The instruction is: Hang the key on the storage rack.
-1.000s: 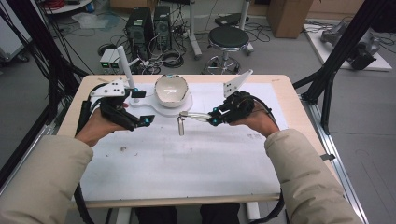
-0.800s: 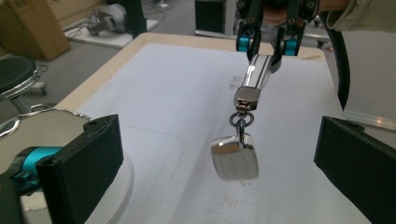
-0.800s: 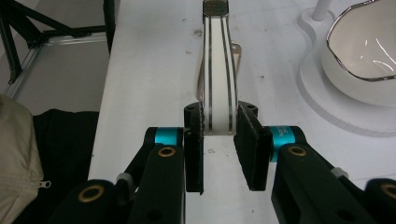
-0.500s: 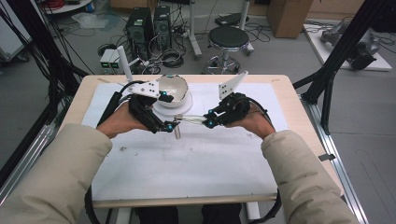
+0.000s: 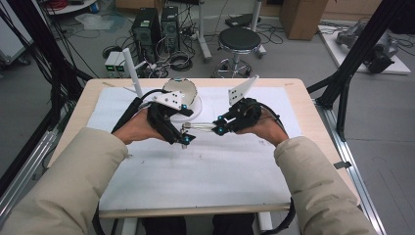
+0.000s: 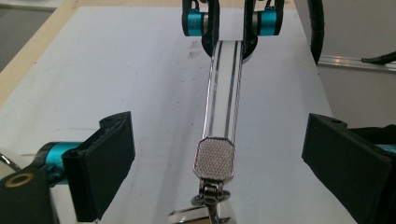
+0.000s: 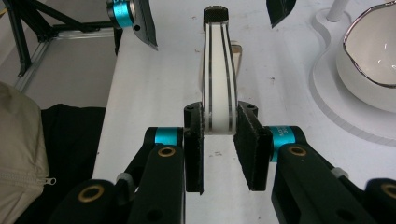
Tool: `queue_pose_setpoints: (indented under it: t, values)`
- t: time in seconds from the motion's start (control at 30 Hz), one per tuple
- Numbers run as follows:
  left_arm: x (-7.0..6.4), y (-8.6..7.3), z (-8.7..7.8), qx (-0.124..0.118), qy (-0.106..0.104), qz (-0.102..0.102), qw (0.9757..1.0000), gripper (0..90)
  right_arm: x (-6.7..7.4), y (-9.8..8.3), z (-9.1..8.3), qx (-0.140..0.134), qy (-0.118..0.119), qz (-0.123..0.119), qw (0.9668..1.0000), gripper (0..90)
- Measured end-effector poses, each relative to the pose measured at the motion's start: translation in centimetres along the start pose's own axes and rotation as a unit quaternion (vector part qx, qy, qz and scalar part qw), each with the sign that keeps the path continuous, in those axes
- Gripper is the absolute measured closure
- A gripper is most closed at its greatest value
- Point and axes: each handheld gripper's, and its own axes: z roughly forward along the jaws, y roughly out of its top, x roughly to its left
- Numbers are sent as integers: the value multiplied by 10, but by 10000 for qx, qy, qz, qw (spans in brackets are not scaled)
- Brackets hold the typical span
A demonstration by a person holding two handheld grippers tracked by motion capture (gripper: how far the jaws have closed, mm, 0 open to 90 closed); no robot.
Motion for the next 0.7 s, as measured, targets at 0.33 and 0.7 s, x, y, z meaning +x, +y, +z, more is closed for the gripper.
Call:
queue_pose_setpoints:
  t: [0.33,0.7]
  values:
    - [1,-3,4,302,-92,-1,9995,212,1,0,3,71,47,-35,10000,742]
    - [0,-4,1,501,-141,60,9986,407,2,0,5,155,38,-81,9998,741]
